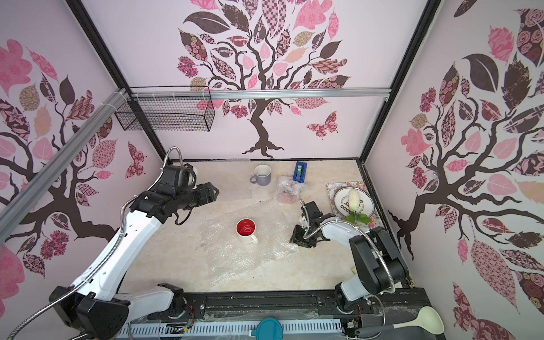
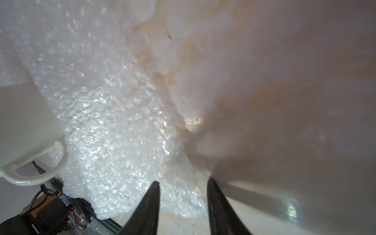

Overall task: Wrap mugs in bubble wrap
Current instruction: Wrap the mug in bubble wrap.

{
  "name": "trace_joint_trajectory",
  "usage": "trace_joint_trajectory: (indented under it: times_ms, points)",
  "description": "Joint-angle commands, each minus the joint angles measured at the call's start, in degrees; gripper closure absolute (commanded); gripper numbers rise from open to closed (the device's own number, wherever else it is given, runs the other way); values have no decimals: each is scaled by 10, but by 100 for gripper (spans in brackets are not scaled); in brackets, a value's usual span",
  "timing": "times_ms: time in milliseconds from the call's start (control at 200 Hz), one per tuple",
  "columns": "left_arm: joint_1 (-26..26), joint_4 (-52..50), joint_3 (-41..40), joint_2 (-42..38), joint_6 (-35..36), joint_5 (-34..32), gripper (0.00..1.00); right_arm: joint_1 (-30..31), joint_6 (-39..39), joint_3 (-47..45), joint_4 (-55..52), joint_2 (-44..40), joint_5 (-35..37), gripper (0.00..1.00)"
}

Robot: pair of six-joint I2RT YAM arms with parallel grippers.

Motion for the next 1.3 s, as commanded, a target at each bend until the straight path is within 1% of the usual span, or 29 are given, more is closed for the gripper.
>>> trace_joint_trajectory:
  times_ms: [0, 130, 200, 260, 390, 430, 470, 630, 725, 805, 885, 930, 970, 1050, 1155, 1295]
  points:
    - [2, 13, -12, -3, 7, 16, 23, 7, 14, -3, -23, -19, -6, 75]
    - [-2, 26, -28, -4, 10, 28, 24, 13, 22, 14, -4, -27, -40, 89]
    - [-2, 25, -34, -5, 12, 26, 24, 13, 28, 21, -2, -36, -47, 93]
    - [-2, 25, -41, -6, 13, 29, 25, 13, 29, 28, -14, -43, -39, 96]
    - [-2, 26, -52, -10, 12, 32, 25, 13, 23, 42, -65, -55, -2, 98]
    - [-2, 25, -53, -12, 12, 31, 26, 13, 21, 42, -72, -63, 5, 100]
    - [-2, 26, -54, -11, 12, 32, 26, 13, 22, 39, -70, -72, 5, 100]
    - [-4, 33, -57, -14, 24, 48, 26, 13, 39, 56, -52, -97, -31, 100]
    - [-9, 33, -67, -24, 34, 54, 26, 14, 70, 83, 7, -108, -79, 100]
    - [-16, 41, -92, -40, 36, 58, 26, 25, 97, 137, 49, -82, -117, 100]
    - [-21, 52, -125, -61, 34, 66, 26, 52, 114, 211, 69, -34, -134, 100]
    - [-23, 59, -143, -74, 32, 70, 26, 66, 139, 240, 95, -6, -150, 100]
    - [-24, 69, -158, -86, 31, 79, 26, 77, 165, 256, 121, 19, -164, 100]
    - [-25, 89, -187, -108, 25, 97, 25, 104, 196, 285, 155, 62, -164, 100]
    - [-25, 123, -222, -129, 9, 117, 25, 135, 200, 325, 152, 119, -161, 100]
    - [-27, 144, -250, -123, 2, 133, 25, 153, 213, 332, 168, 158, -164, 100]
